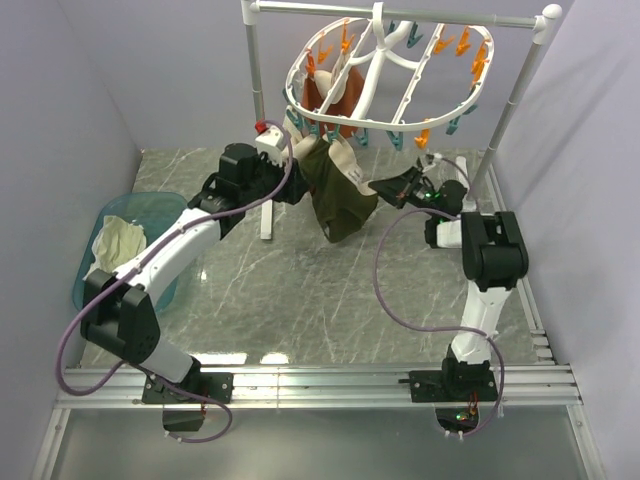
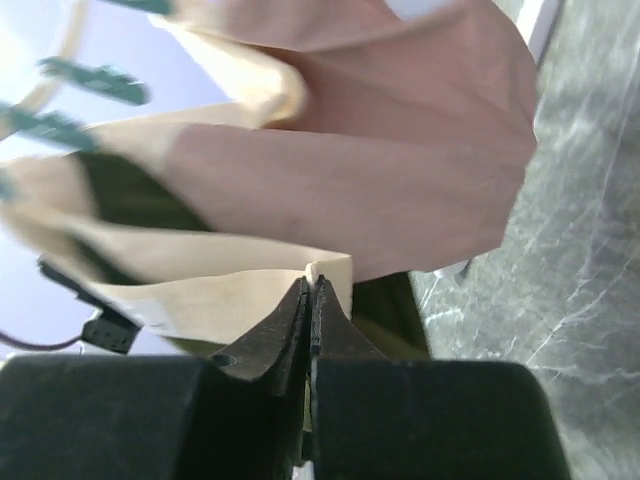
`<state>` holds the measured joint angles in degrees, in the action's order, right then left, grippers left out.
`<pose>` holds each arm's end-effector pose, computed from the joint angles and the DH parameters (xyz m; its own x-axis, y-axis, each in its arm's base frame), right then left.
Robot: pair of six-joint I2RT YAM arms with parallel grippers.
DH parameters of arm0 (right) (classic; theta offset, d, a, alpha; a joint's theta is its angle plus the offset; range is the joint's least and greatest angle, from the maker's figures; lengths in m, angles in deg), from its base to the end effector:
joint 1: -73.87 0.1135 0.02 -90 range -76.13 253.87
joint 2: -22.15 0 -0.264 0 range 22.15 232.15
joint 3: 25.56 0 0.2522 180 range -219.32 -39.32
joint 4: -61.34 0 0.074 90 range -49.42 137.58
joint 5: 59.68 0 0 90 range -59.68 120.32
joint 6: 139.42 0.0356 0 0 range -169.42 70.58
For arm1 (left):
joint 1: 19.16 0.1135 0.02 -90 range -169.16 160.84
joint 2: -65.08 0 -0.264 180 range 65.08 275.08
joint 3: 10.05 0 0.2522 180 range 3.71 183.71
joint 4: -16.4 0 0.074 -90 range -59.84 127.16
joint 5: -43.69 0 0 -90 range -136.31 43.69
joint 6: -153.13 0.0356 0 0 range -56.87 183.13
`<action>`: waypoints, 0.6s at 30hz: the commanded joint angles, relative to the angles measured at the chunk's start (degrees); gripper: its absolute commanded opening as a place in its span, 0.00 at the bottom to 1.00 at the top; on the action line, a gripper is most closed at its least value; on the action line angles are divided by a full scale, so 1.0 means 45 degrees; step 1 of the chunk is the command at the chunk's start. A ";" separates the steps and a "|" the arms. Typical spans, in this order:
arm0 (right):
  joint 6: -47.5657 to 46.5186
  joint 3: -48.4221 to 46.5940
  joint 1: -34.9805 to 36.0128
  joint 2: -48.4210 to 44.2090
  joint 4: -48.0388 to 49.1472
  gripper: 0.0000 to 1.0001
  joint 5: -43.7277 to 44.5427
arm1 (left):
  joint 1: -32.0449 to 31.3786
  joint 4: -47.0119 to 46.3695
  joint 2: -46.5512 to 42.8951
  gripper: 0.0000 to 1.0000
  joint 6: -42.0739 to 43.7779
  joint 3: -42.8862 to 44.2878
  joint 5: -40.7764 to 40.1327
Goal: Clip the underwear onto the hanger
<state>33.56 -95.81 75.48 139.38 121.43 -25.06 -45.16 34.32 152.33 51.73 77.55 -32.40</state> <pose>0.4036 0.0407 0.1852 -0.7833 0.5421 -0.3043 -0.3249 0.0603 0.9438 0.3225 -0.1668 0.3460 -0.3908 -0.0229 -0.9202 0.5654 0.7829 -0.2596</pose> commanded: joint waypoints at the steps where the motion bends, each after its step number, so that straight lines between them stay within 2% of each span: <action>1: -0.1131 0.0714 -0.0627 -0.2392 0.1523 0.00 -0.0350 | 0.0016 -0.0320 -0.1514 0.63 -0.0279 -0.0705 0.0950; 5: -0.2671 0.1534 -0.0903 -0.4208 -0.0233 0.00 -0.0623 | 0.0016 0.0460 -0.2374 0.56 -0.0591 -0.1602 0.2140; 7: -0.4133 0.1887 -0.0943 -0.5418 -0.1911 0.00 -0.0683 | -0.0004 0.0695 -0.2862 0.50 -0.0962 -0.2284 0.2531; 9: -0.5173 0.2142 -0.1001 -0.6242 -0.3702 0.00 -0.0761 | -0.0179 0.0463 -0.3368 0.49 -0.1313 -0.2833 0.2787; 14: -0.7948 0.2923 -0.1002 -0.8762 -0.6757 0.00 -0.0859 | -0.1659 -0.0844 -0.3684 0.49 -0.2797 -0.3772 0.2418; 18: -0.9375 0.3256 -0.1002 -1.0364 -0.8963 0.00 -0.0742 | -0.2581 -0.2174 -0.2751 0.48 -0.4861 -0.3696 0.1443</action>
<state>0.01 -81.89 71.04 97.06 90.83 -27.92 -54.69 32.16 137.83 38.46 60.22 -23.75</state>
